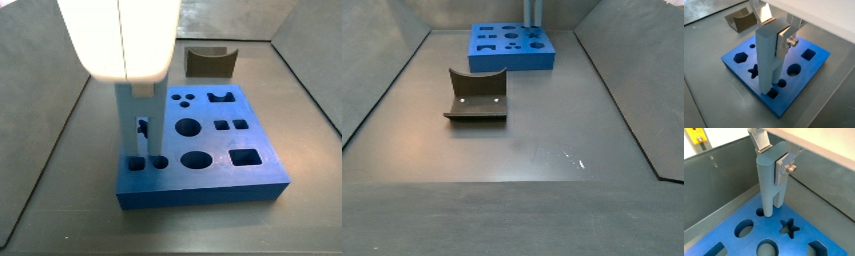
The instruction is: Insert the square-circle object.
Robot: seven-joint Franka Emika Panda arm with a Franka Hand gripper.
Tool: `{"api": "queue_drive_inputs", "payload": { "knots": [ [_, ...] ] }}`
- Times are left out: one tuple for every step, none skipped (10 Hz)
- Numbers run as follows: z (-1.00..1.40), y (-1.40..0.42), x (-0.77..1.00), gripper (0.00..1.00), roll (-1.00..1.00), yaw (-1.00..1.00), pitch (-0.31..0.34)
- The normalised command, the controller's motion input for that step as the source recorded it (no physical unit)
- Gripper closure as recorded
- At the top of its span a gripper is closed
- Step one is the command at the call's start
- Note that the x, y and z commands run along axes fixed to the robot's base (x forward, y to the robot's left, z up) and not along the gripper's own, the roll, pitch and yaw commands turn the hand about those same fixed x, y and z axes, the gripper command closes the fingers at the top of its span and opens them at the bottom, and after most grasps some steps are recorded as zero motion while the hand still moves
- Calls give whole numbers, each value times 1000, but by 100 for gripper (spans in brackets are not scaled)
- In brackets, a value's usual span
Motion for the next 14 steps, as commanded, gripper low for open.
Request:
{"api": "queue_drive_inputs", "payload": {
  "knots": [
    [-397, -120, 86, 100, 0, 0, 0],
    [-303, -97, 0, 100, -26, 0, 0],
    [-309, -169, 26, 100, -139, 0, 30],
    [-369, -197, 206, 100, -77, -57, 3],
    [-394, -180, 420, 100, 0, -169, 53],
    [-454, -51, 523, 100, 126, -303, 107],
    [-426, 0, 397, 100, 200, -286, 101],
    [-451, 0, 254, 100, 211, -223, 79],
    [-443, 0, 0, 100, 203, -86, 4],
    [-443, 60, 0, 100, 43, -11, 0],
    [-403, 86, 9, 100, -3, 0, 0],
    [-414, 100, 23, 100, -49, 0, 0],
    [-466, 140, 29, 100, -86, 54, 0],
    [-546, 229, 3, 100, -187, 40, -17]
  ]
}}
